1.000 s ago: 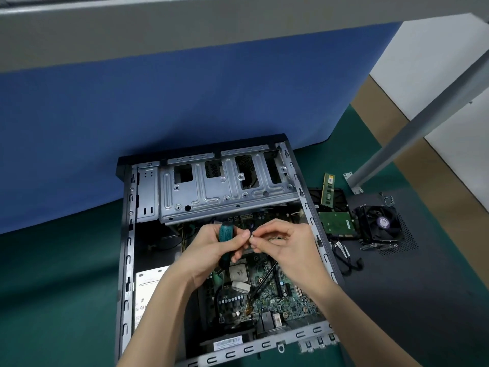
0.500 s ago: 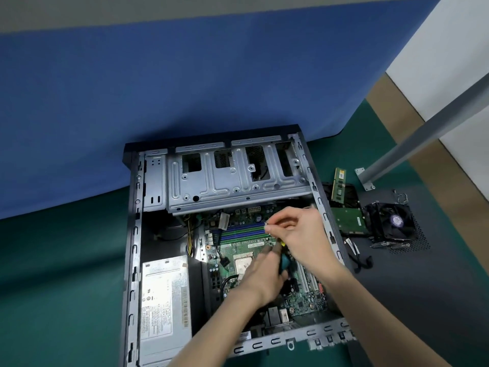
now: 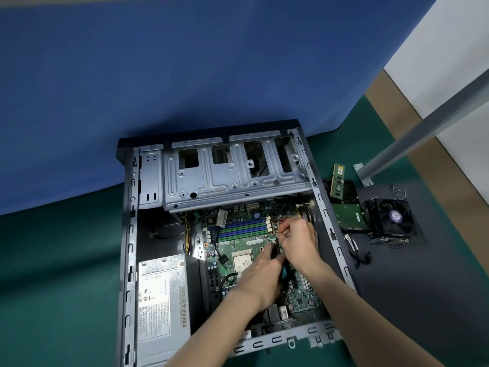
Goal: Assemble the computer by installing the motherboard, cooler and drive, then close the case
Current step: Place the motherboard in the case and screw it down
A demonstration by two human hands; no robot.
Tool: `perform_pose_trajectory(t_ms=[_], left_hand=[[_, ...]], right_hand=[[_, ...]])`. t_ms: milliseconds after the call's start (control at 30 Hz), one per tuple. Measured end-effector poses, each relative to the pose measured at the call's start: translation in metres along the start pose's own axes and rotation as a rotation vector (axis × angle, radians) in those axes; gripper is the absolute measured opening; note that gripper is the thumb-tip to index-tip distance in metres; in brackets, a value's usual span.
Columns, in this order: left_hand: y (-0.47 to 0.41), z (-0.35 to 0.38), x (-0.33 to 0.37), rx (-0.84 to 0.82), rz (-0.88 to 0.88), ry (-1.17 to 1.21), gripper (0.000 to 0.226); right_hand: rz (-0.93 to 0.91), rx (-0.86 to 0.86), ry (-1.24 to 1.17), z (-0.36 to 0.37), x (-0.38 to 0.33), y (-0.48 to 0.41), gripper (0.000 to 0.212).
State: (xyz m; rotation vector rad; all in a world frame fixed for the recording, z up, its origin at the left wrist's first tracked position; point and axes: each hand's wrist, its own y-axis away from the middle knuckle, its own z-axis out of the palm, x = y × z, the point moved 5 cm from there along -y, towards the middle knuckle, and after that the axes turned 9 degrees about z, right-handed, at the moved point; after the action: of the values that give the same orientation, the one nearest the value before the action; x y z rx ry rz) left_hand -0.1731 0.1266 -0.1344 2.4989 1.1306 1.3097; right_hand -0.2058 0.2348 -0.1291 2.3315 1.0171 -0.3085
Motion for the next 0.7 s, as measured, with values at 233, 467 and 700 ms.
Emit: perform_pose_trajectory(t_ms=[233,467,700], left_hand=[[0.003,-0.007,-0.002,0.022,-0.015,-0.156,0.049],[0.003,-0.007,-0.001,0.024,-0.008,-0.179,0.046],[0.006,-0.010,0.001,0.017,-0.012,-0.192,0.040]], right_hand=[[0.064,0.006,-0.039,0.015,-0.001,-0.005,0.016],[0.166,0.061,-0.103,0.019,-0.003,-0.005,0.003],[0.165,0.095,-0.062,0.020,-0.006,0.001,0.017]])
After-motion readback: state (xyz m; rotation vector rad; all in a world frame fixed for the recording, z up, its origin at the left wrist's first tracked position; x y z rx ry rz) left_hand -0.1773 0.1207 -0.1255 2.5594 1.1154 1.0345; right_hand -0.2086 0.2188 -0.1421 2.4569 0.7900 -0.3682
